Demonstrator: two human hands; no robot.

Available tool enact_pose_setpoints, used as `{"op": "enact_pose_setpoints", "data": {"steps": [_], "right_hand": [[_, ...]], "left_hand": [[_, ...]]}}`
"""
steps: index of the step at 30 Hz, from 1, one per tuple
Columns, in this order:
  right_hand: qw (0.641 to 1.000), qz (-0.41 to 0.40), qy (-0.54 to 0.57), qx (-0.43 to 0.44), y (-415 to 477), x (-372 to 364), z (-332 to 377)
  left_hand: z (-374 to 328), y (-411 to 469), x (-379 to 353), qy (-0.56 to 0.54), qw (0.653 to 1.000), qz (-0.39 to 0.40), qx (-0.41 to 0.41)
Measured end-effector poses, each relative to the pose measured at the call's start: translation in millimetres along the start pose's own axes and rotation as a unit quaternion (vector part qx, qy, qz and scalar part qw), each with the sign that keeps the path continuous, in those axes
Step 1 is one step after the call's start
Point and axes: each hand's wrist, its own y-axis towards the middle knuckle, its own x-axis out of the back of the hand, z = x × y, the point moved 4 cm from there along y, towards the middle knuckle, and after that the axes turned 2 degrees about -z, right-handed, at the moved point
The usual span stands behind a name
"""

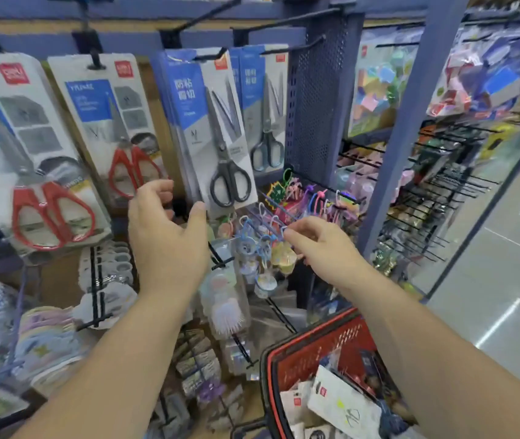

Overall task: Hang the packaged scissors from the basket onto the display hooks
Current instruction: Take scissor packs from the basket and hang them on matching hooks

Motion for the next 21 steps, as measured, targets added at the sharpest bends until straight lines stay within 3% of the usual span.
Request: {"op": "enact_pose_setpoints", "data": {"steps": [4,8,11,15,18,21], "right_hand": [[0.994,0.002,-0.074,-0.075,-53,18,-69],[0.970,0.038,-0.156,-0.183,-113,30,-156],[0.935,0.121,-0.217,-0.253,-147,36,-211],[0.891,0.219,-0.253,-0.306,-169,42,-275],[0.872,0.268,-0.257,-0.320,-167,44,-317],[0.852,0.342,-0.244,-0.312,-150,43,-355]], "left_hand": [[5,-50,-10,0.019,0.991,0.075,-0.105],[35,-124,-33,0.048,0.962,0.214,-0.161],[76,-181,-55,0.092,0.934,0.317,-0.134],[137,-248,-87,0.222,0.857,0.461,-0.062],[164,-284,-104,0.303,0.810,0.502,-0.030],[175,-306,-116,0.364,0.798,0.481,0.012]]}}
